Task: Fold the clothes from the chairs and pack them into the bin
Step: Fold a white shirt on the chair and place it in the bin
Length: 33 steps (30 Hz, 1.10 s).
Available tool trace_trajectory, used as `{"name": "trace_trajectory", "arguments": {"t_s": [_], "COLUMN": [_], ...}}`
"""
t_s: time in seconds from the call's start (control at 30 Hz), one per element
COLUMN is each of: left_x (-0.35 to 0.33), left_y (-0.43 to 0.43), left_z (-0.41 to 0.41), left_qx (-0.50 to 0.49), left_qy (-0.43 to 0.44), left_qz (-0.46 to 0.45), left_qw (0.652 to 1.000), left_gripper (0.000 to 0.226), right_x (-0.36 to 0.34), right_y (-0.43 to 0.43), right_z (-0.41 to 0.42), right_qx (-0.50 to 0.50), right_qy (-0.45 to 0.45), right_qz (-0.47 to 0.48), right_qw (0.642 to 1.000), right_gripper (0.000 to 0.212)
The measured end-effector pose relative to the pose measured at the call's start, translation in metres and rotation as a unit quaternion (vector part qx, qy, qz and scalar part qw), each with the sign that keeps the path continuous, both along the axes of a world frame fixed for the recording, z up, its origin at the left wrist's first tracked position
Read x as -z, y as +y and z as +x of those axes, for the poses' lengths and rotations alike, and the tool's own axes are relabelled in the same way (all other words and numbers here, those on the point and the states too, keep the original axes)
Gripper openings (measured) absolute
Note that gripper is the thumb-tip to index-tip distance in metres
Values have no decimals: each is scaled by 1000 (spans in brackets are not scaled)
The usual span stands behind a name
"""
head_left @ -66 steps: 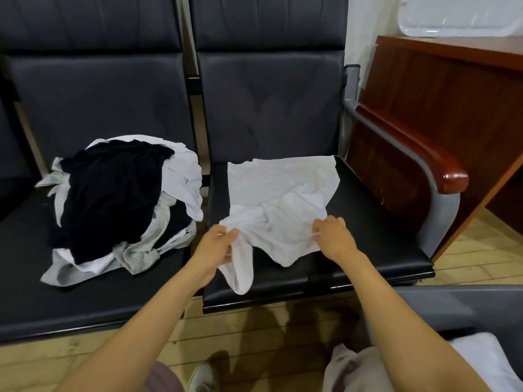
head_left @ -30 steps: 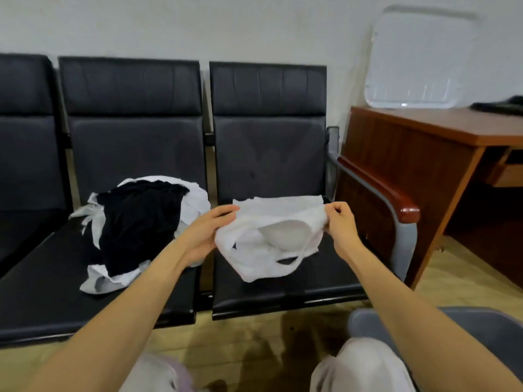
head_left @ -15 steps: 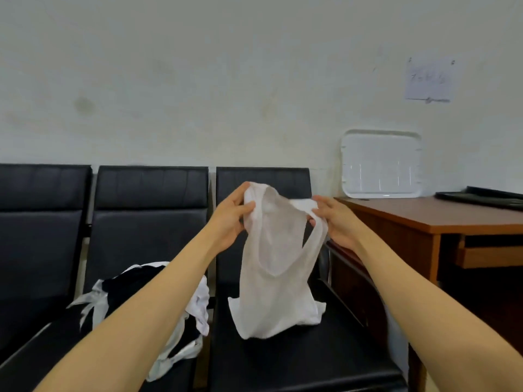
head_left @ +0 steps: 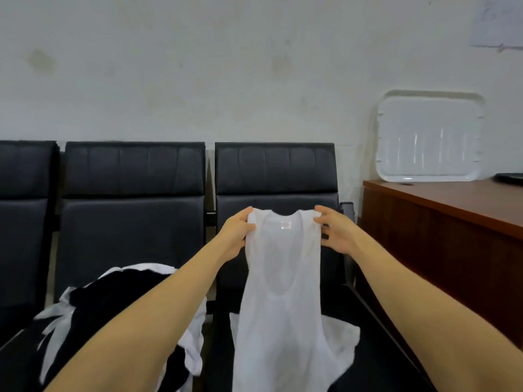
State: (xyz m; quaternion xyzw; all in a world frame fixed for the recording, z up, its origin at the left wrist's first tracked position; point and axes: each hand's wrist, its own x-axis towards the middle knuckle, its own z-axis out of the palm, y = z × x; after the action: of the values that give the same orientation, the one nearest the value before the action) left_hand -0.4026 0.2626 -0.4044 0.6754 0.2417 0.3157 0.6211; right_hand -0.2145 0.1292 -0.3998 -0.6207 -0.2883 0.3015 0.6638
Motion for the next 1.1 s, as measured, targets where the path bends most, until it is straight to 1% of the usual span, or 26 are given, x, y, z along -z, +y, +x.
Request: {"name": "trace_trajectory", "arguments": {"t_s": [0.07,0.17,0.23,0.27,0.37,0.47,0.53,0.6,0.7,0.73,0.77,0.8,0.83,0.87,0.9,0.93,0.97,1.0,1.03,1.1], "left_x": [-41,-122,-160,-169,-164,-130,-98,-60,20,49,75,99,119,135,147,156,162,168,172,182], "left_y": [15,23,15,9,-13,-40,-62,-86,-112,-120,-127,-137,-144,-149,-151,-151,-152,-150,-149,-144], "left_z": [16,20,9,1,-25,-55,-80,-105,-135,-144,-153,-162,-172,-179,-183,-185,-184,-182,-179,-168], "left_qx": [11,34,52,59,63,58,55,54,34,35,51,80,115,155,188,206,205,189,170,132], "left_qy": [-52,-180,-248,-266,-252,-229,-205,-156,-48,-9,45,115,206,309,410,490,536,548,538,502], "left_qz": [22,52,62,69,85,55,35,20,4,-7,-20,-31,-34,-19,15,59,106,142,158,162], "left_qw": [998,982,965,960,962,970,977,986,998,999,998,990,971,938,893,845,812,802,810,839], "left_gripper": [60,57,55,54,51,48,44,37,33,31,27,24,28,37,46,49,49,47,43,32], "right_x": [-45,-129,-165,-174,-175,-147,-117,-77,1,28,53,75,93,109,121,130,138,146,155,174], "right_y": [19,19,4,-4,-32,-62,-82,-104,-136,-147,-158,-169,-179,-189,-197,-202,-204,-204,-202,-193], "right_z": [8,5,-5,-12,-37,-59,-70,-81,-101,-104,-108,-113,-117,-119,-119,-120,-121,-121,-120,-119], "right_qx": [-5,2,-2,-3,-1,26,38,30,-1,-14,-42,-83,-128,-167,-190,-198,-193,-181,-173,-161], "right_qy": [-34,-94,-137,-156,-187,-216,-229,-252,-274,-268,-254,-240,-230,-233,-247,-268,-284,-287,-283,-290], "right_qz": [55,174,222,231,221,167,110,28,-72,-102,-147,-213,-289,-363,-422,-463,-487,-495,-494,-487], "right_qw": [998,980,965,960,957,962,966,967,959,958,955,944,921,887,851,821,803,800,804,808], "right_gripper": [48,46,43,42,39,37,37,32,21,17,14,14,18,22,25,27,28,29,28,24]}}
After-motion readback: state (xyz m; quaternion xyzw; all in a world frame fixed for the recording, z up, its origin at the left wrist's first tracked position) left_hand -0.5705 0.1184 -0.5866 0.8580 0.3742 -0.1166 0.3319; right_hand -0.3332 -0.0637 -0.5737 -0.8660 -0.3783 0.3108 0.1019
